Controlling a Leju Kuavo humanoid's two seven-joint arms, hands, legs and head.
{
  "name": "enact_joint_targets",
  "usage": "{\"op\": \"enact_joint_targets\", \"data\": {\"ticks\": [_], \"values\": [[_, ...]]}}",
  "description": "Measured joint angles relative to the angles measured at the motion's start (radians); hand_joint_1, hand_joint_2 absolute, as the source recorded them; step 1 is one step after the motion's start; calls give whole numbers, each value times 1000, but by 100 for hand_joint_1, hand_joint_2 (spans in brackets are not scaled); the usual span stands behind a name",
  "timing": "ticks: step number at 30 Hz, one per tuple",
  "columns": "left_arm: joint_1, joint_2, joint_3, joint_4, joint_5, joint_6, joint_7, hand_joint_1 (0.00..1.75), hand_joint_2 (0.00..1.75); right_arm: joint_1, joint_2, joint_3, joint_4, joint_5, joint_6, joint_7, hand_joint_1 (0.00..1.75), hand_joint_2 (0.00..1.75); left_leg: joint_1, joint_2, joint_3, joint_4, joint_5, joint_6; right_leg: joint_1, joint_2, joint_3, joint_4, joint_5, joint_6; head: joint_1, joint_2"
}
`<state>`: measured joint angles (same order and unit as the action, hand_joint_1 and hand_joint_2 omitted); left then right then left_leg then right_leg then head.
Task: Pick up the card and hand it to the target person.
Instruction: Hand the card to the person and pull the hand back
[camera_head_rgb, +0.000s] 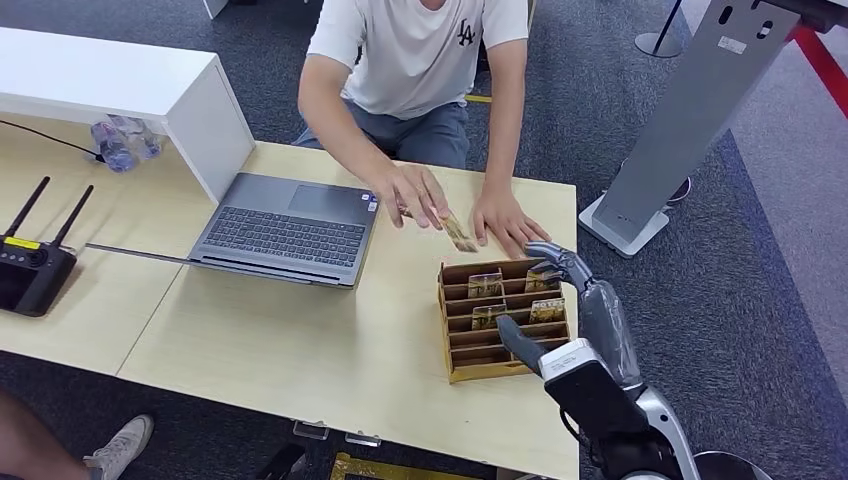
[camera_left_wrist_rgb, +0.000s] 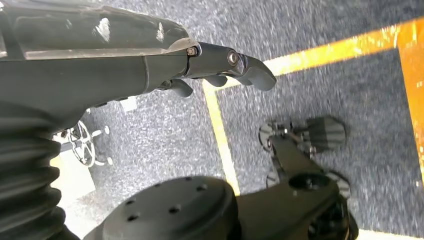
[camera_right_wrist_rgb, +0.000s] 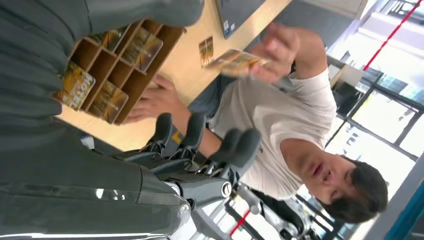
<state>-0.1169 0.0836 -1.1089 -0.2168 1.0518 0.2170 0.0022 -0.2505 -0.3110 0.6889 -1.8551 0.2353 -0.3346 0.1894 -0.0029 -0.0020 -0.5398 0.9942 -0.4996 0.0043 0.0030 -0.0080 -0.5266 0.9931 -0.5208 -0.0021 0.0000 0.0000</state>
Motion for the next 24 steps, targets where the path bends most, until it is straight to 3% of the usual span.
{"op": "enact_joint_targets", "data": {"ticks": [11,24], "values": [[6,-13,20,3,24,6,25,0,0,151,-42,-136,15,-328,-15,-79,0,175,0,-3,0,0,0,1,0,-3,2,-1,-1,1,0,0],[5,-3,15,7,21,2,19,0,0,194,-11,-164,127,-437,59,-58,0,175,0,0,1,-1,0,0,0,0,1,-1,0,0,0,0]]}}
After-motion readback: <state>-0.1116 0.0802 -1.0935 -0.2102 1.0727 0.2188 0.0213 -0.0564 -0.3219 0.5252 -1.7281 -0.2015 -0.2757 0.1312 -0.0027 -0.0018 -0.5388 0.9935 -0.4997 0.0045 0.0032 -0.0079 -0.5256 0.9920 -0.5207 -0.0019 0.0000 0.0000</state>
